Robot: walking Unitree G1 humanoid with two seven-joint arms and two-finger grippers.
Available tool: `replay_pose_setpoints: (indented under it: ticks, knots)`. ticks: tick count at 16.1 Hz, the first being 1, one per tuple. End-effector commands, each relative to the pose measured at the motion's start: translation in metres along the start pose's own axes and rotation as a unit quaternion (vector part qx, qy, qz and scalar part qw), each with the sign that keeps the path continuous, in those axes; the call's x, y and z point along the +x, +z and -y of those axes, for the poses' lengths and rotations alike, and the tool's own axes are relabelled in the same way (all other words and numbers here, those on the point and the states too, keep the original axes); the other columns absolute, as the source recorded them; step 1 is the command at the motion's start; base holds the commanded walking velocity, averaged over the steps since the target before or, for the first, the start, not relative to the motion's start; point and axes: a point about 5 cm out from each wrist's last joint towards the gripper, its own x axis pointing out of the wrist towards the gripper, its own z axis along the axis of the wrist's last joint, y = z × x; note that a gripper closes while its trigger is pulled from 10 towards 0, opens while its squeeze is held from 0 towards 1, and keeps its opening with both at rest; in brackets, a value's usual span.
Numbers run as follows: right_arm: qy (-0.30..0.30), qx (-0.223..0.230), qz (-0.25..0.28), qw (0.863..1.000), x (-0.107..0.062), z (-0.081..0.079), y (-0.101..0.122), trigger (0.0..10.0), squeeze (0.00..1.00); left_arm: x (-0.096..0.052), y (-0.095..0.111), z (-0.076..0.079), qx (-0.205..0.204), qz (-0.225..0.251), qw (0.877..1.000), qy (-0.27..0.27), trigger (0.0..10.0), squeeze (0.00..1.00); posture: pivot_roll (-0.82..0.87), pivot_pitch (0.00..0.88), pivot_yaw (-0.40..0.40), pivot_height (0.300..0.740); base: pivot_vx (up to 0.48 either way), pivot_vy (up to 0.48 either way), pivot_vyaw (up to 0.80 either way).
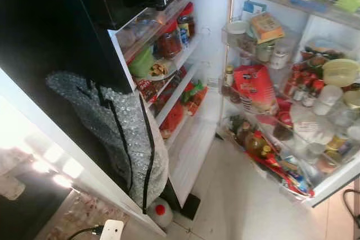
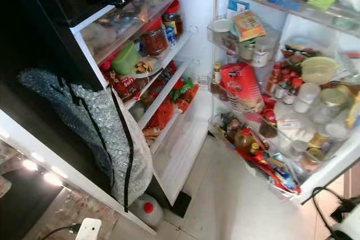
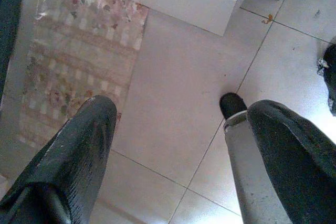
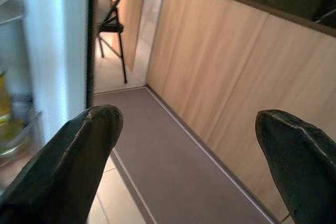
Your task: Restocking fridge
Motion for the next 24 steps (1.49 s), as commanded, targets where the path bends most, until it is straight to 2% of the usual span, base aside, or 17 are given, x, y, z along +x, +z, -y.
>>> replay_pose_setpoints:
  ticks: [1, 5, 7, 10, 16, 24]
  knots:
    - [-0.013, 0.006, -0.002, 1.0, -0.002, 0.001, 0.003, 10.0, 0.0, -0.001, -0.006, -0.005, -0.001, -0.012, 1.0, 0.008, 10.0, 0.0, -0.26, 0.006, 0.142, 0.74, 0.0, 0.0, 0.0]
    - [-0.025, 0.027, 0.007, 0.999, 0.008, -0.008, 0.029, 10.0, 0.0, -0.001, -0.006, -0.005, 0.002, -0.013, 1.0, 0.004, 10.0, 0.0, -0.26, 0.0, 0.136, 0.74, 0.0, 0.0, 0.0]
    - [-0.015, 0.042, 0.011, 0.999, 0.014, -0.017, 0.042, 10.0, 0.0, -0.001, -0.006, -0.004, 0.002, -0.012, 1.0, 0.003, 10.0, 0.0, -0.26, 0.0, 0.136, 0.74, 0.0, 0.0, 0.0]
    - [-0.016, 0.046, 0.026, 0.998, 0.018, -0.021, 0.056, 10.0, 0.0, -0.001, -0.006, -0.004, 0.006, -0.012, 1.0, 0.003, 10.0, 0.0, -0.26, 0.0, 0.134, 0.74, 0.0, 0.0, 0.0]
    - [0.0, 0.048, 0.031, 0.998, 0.018, -0.031, 0.07, 10.0, 0.0, -0.001, -0.006, -0.004, 0.003, -0.013, 1.0, 0.002, 10.0, 0.0, -0.24, 0.002, 0.128, 0.74, 0.0, 0.0, 0.0]
    - [0.007, 0.052, 0.026, 0.998, 0.013, -0.04, 0.075, 10.0, 0.0, -0.001, -0.005, -0.005, -0.005, -0.013, 1.0, 0.004, 10.0, 0.0, -0.23, 0.019, 0.127, 0.74, 0.0, 0.0, 0.0]
